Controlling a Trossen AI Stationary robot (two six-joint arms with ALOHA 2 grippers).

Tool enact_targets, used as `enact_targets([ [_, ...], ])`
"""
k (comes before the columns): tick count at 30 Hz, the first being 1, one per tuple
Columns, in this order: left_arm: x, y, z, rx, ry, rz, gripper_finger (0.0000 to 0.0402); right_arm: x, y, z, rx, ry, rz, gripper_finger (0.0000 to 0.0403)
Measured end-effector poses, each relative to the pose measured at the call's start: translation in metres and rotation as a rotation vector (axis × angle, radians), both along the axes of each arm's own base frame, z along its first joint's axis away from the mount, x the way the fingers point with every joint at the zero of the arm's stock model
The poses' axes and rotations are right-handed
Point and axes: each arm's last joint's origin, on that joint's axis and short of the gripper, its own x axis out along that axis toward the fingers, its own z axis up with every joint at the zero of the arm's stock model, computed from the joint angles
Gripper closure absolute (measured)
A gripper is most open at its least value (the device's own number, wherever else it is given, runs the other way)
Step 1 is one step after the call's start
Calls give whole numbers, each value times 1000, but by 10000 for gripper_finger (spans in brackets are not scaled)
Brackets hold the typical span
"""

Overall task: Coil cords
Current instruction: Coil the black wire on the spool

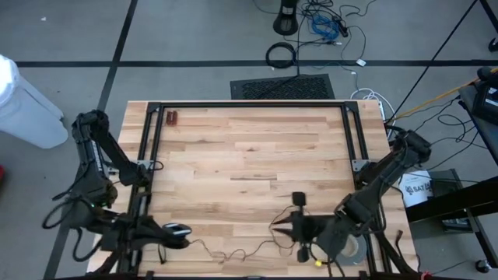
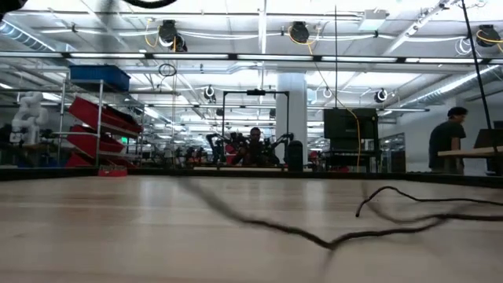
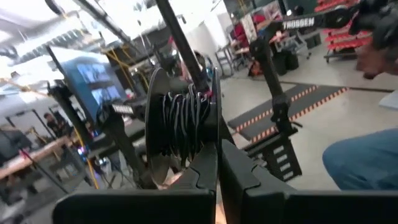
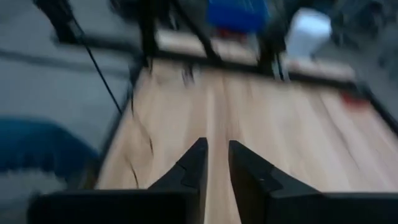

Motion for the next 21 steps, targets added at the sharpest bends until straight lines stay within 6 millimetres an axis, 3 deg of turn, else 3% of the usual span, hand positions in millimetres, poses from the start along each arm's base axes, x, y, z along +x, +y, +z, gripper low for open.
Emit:
enact_targets([
  [3,5,1,-5,7,30,-1,398,21,1,8,25,-124,106,336],
  [7,8,0,-8,20,43,-49,398,51,2,0,40,-220,266,324],
  [14,6,-6,-15,103,64,-261,398,104,-10,-35,142,-330,397,319],
  [21,5,-8,-23,225,81,-369,398,124,-4,-69,303,-325,543,318],
])
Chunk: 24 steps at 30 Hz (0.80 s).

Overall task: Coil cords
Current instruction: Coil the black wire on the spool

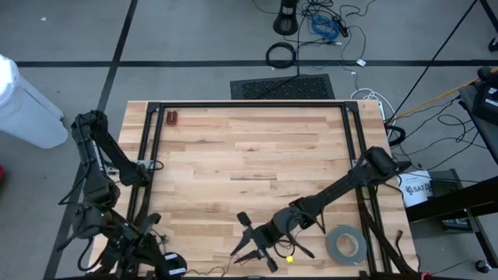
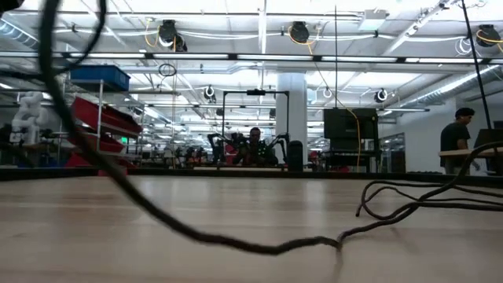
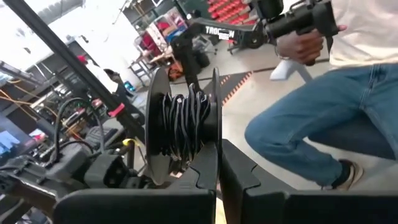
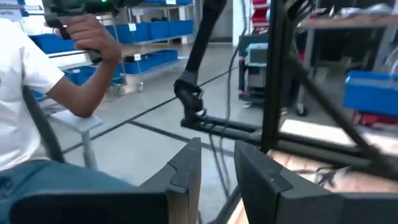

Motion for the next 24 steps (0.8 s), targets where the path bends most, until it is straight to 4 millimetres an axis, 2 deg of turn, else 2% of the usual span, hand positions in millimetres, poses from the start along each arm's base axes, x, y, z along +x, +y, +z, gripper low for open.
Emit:
enact_targets([
  [5,0,0,-2,20,10,0,398,7,4,-23,3,57,2,317],
  [8,0,0,-2,19,10,0,398,9,6,-35,-13,75,6,303],
  [16,2,1,-2,18,9,16,398,24,-3,-47,21,114,-47,241],
  [21,5,3,-2,-4,25,36,398,42,6,-55,6,139,-36,228],
  [24,5,3,-2,-12,32,36,398,44,7,-54,-20,179,-33,227],
])
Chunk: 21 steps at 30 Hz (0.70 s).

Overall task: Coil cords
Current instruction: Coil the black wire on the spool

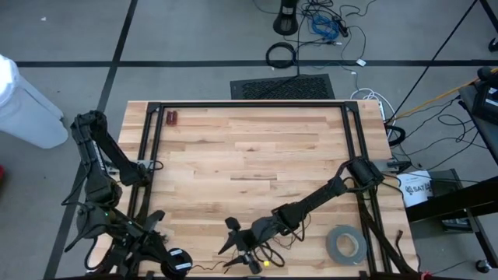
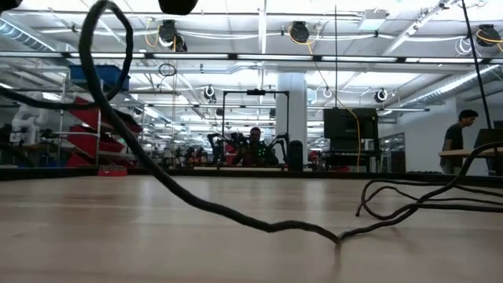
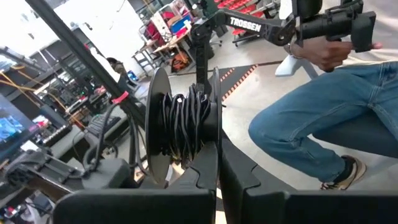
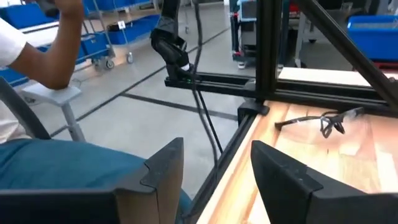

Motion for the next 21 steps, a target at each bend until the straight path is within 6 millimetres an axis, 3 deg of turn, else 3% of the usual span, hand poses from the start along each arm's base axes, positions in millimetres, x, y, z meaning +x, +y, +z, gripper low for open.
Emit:
enact_targets([
  [11,0,0,-1,-3,14,-3,398,0,0,8,60,-13,32,231],
  [21,0,1,-1,5,8,16,398,-1,-1,0,7,54,-36,232],
])
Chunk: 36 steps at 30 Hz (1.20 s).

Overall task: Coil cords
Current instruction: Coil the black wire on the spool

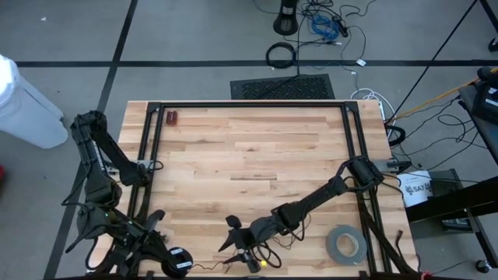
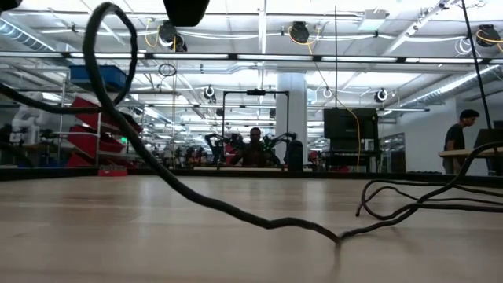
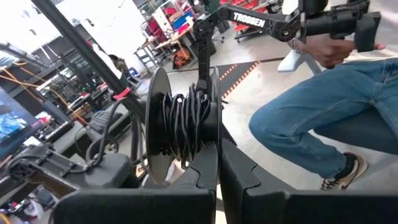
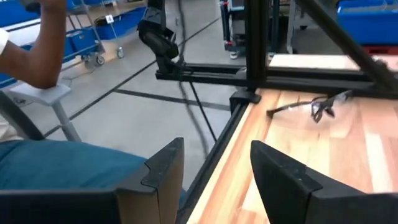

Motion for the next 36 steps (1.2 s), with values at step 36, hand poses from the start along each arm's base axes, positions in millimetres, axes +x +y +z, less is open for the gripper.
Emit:
enact_targets([
  [36,38,24,7,-26,-63,109,398,-16,-18,18,-90,210,134,326],
])
